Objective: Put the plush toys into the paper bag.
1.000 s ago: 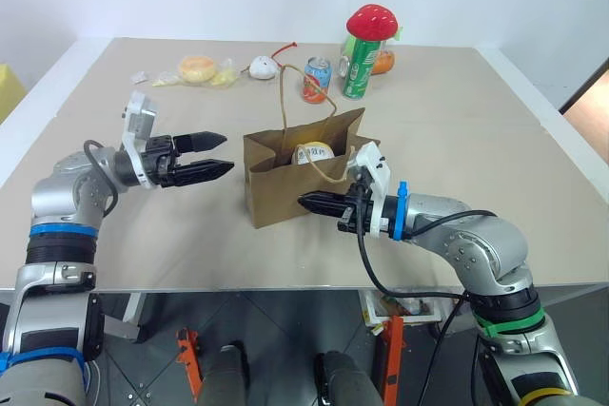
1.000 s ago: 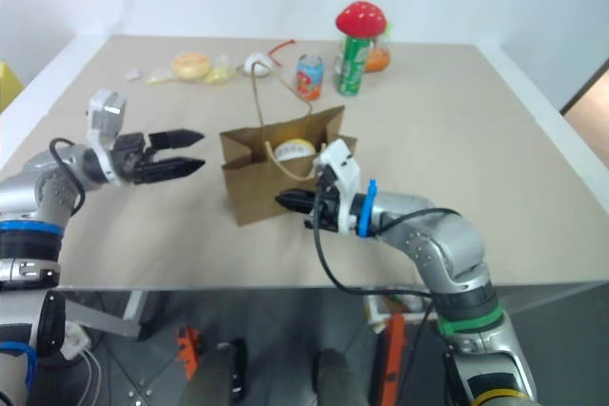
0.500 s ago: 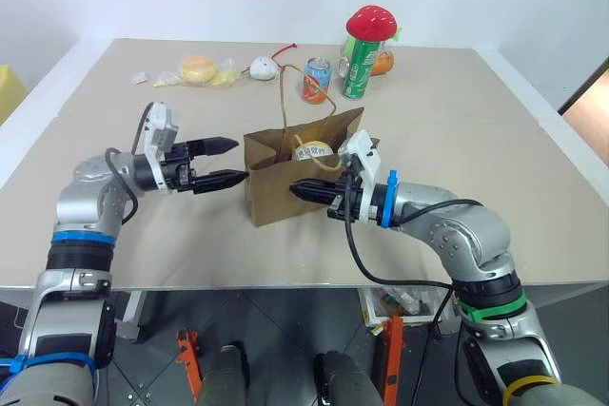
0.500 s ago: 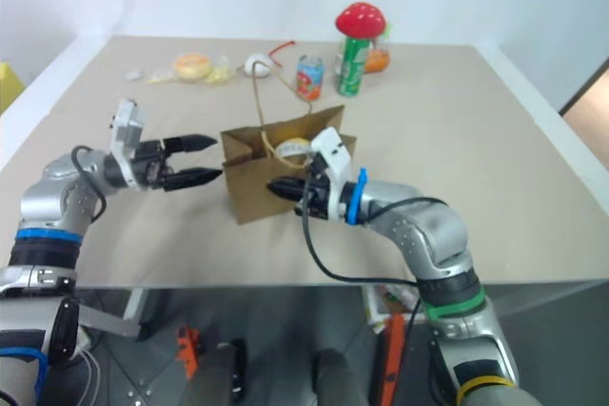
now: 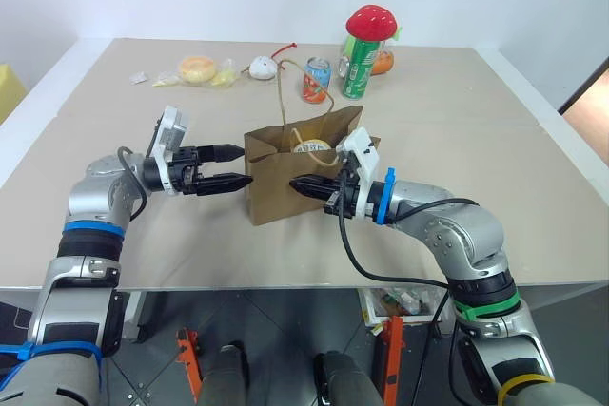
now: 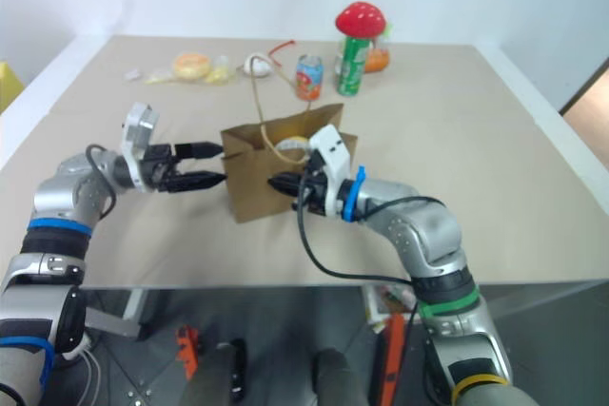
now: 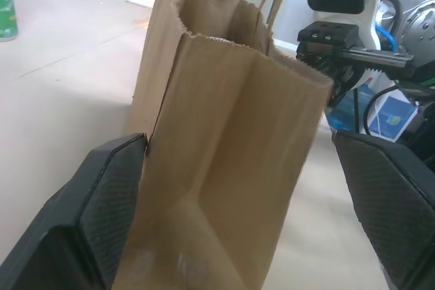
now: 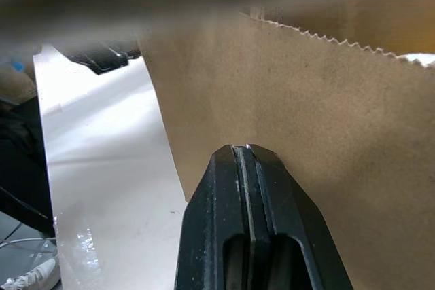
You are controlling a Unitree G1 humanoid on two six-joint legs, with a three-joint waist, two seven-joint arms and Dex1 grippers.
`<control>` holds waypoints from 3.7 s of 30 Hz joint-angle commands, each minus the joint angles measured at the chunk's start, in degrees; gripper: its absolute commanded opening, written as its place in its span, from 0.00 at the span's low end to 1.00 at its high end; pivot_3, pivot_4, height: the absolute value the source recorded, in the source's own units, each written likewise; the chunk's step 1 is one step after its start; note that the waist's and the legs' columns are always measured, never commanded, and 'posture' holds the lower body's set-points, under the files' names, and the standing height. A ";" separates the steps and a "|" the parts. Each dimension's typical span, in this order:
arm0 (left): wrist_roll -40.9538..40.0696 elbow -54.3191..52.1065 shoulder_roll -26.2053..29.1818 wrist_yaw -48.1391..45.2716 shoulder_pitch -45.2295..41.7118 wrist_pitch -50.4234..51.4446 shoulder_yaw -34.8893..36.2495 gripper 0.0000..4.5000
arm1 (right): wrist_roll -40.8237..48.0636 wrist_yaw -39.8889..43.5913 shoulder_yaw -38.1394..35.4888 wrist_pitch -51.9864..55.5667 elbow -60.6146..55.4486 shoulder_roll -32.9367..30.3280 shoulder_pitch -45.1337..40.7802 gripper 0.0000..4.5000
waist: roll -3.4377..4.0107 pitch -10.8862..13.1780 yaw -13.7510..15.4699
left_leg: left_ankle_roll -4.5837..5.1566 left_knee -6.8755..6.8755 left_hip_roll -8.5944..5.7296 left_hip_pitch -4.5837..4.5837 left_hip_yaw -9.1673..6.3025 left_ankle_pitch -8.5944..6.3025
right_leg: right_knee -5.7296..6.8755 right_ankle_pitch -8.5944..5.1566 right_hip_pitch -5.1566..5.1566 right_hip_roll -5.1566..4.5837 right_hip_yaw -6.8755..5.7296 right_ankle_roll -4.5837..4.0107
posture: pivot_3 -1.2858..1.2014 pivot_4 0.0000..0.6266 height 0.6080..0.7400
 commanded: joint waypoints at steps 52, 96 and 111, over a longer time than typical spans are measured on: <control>6.74 0.46 -4.36 8.99 -1.20 -10.35 -1.66 0.00 | 22.64 5.17 -23.32 6.44 -14.08 -9.99 1.93 0.00 | 0.00 0.00 0.09 | 0.01 0.01 0.06 -0.01 -0.01 0.01 | 0.01 0.03 0.05 0.08 0.05 0.03 | 0.52 0.24 1.00; -3.41 -3.40 9.35 1.14 -1.11 11.93 6.28 0.76 | 16.12 10.73 -25.44 0.40 0.21 -25.59 6.31 0.00 | 0.03 0.00 -0.04 | 0.03 0.03 0.08 0.06 0.02 0.02 | 0.01 0.02 0.00 0.10 0.12 0.05 | 0.52 0.24 1.00; -10.30 -27.79 15.28 17.62 30.16 26.00 24.56 0.76 | 11.39 17.82 -26.95 -2.60 1.52 -32.71 16.55 0.00 | 0.04 0.00 -0.06 | -0.17 -0.07 0.12 0.20 0.10 -0.11 | 0.03 0.01 -0.08 0.00 0.08 -0.10 | 0.52 0.24 1.00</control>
